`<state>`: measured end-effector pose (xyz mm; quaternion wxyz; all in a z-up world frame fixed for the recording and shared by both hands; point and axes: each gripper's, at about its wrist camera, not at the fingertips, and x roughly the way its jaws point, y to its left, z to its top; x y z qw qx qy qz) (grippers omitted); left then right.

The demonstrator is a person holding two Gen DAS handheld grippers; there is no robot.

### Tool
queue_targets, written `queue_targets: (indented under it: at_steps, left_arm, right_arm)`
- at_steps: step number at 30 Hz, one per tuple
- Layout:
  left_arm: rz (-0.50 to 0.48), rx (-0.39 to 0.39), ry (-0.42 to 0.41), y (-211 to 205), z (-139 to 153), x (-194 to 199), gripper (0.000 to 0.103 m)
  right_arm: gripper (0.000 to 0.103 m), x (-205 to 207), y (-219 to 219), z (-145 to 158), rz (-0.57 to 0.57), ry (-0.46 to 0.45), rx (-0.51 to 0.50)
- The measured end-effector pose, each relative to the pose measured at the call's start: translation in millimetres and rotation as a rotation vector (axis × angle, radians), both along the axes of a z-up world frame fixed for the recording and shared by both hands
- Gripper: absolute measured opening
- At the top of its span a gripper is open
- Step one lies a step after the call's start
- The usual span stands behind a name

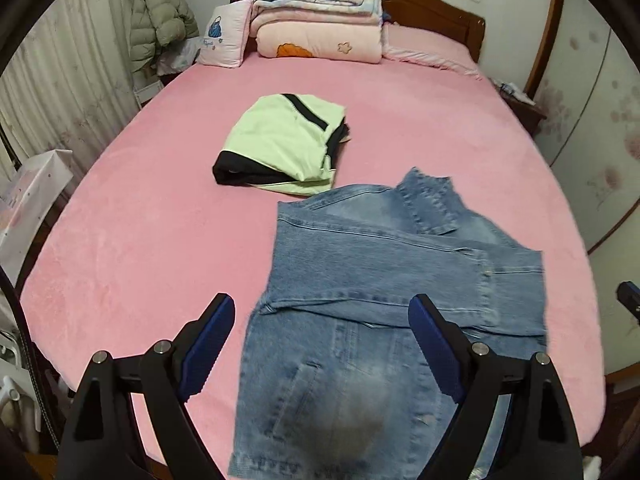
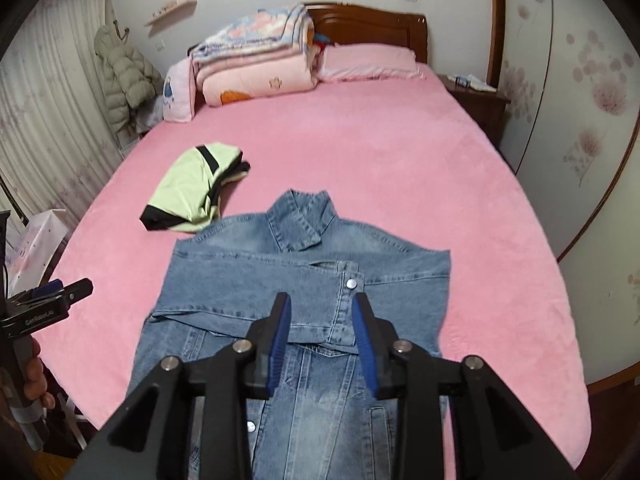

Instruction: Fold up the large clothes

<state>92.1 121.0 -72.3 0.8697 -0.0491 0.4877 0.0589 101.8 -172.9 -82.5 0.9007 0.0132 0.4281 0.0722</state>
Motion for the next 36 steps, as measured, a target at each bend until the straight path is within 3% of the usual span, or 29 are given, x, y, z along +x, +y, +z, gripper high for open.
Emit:
queue_targets:
  at_steps: [9, 15, 22, 36]
  left_arm:
    - [-0.044, -0.017, -0.029, -6, 35, -49, 0.088]
    - [-0.063, -0.047, -0.075, 3, 37, -85, 0.088]
    - [-0.052, -0.081, -0.015, 27, -10, -120, 0.088]
    - [0.011, -0.157, 0.175, 79, -163, -163, 0.088]
  right_arm:
    - [0.032, -57, -10, 28, -0.065, -0.037, 0.044]
    - [0.032, -101, -16, 24, -0.112, -0.019, 0.022]
    - [0.032, -145, -30, -18, -0.158, 0.059, 0.04]
    - [0.032, -189, -54, -115, -0.212, 0.141, 0.026]
